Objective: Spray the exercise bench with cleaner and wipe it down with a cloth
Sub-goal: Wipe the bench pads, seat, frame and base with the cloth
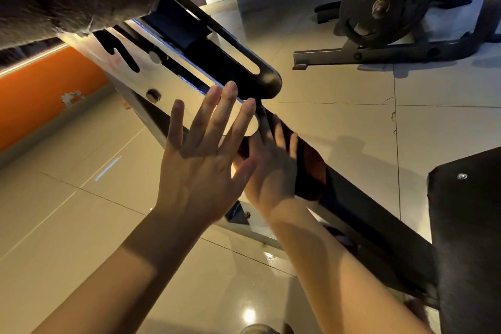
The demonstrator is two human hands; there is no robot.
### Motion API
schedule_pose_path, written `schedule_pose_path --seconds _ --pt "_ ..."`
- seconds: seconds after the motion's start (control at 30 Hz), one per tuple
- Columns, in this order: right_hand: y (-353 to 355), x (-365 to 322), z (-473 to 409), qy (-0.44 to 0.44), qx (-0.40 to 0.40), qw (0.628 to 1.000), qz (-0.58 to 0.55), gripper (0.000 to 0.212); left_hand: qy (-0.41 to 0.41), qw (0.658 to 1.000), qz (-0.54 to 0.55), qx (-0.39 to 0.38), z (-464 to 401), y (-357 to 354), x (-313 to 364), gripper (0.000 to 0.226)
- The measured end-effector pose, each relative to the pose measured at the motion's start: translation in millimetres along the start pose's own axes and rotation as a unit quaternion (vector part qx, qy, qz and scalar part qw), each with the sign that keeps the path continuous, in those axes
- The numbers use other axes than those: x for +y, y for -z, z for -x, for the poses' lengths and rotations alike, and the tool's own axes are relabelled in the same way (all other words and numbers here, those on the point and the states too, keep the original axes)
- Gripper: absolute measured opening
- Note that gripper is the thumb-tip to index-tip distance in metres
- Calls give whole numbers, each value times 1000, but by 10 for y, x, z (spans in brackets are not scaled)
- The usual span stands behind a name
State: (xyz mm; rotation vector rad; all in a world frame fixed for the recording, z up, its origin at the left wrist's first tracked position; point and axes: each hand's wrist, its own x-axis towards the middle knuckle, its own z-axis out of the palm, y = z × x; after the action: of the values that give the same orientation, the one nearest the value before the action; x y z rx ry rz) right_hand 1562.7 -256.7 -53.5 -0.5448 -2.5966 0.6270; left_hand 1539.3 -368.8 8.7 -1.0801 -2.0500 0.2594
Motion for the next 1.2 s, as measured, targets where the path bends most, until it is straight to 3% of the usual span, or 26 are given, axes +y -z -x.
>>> schedule_pose_path --seconds 0.1,0.17,0.3,0.4,0.5,0.67,0.8,0.9,1.07,1.2 --pt "-63 280 106 53 36 998 2 73 -12 1000 6 16 2 -19 -33 66" --pt "-103 632 279 43 38 998 -15 82 -16 1000 16 21 -3 -42 -40 68" --pt "-217 1419 838 -33 -40 998 -30 93 5 999 37 11 -11 -56 17 72" --pt "-307 1997 1350 -88 -49 995 18 99 14 999 52 0 -1 -5 39 72" --pt "-333 2330 1693 -178 -101 979 21 101 -14 997 72 -14 190 -30 102 69" --pt "-303 2013 1616 -187 -63 980 21 99 -110 985 108 -73 482 -267 377 70" --pt "-206 1171 1042 -108 -19 993 -40 80 -142 978 146 -34 323 -317 563 65" --pt "-147 823 663 -55 -22 998 20 82 -188 969 159 -22 298 -320 575 57" --pt "-316 1361 910 -26 32 999 -7 85 -171 969 141 -110 372 -468 492 63" --pt "-361 2056 1483 -144 -12 989 13 99 -143 970 152 -122 358 -483 565 65"
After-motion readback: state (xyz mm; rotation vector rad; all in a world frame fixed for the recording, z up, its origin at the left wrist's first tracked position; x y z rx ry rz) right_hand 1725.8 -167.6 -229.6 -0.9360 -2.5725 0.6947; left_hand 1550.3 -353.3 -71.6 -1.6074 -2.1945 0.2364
